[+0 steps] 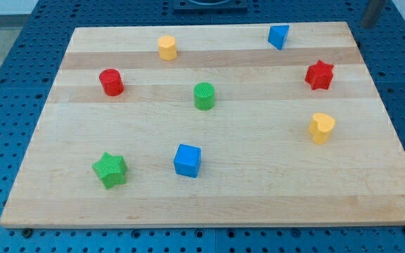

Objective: Point your arm to the red star

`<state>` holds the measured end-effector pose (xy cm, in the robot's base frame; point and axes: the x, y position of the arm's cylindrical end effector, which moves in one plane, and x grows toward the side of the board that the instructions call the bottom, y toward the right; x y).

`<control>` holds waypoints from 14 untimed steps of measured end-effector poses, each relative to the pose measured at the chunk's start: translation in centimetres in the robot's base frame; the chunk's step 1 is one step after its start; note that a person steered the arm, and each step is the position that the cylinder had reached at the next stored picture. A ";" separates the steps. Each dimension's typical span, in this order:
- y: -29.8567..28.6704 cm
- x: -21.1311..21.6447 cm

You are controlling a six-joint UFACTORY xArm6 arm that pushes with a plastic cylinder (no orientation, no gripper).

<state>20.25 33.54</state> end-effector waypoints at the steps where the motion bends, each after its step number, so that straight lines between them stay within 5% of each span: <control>1: 0.0 0.0; 5: 1.0 0.4; 7: 1.0 11.4; 9: 1.0 11.4; 11: -9.2 11.4; 14: -8.1 11.8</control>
<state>32.07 25.40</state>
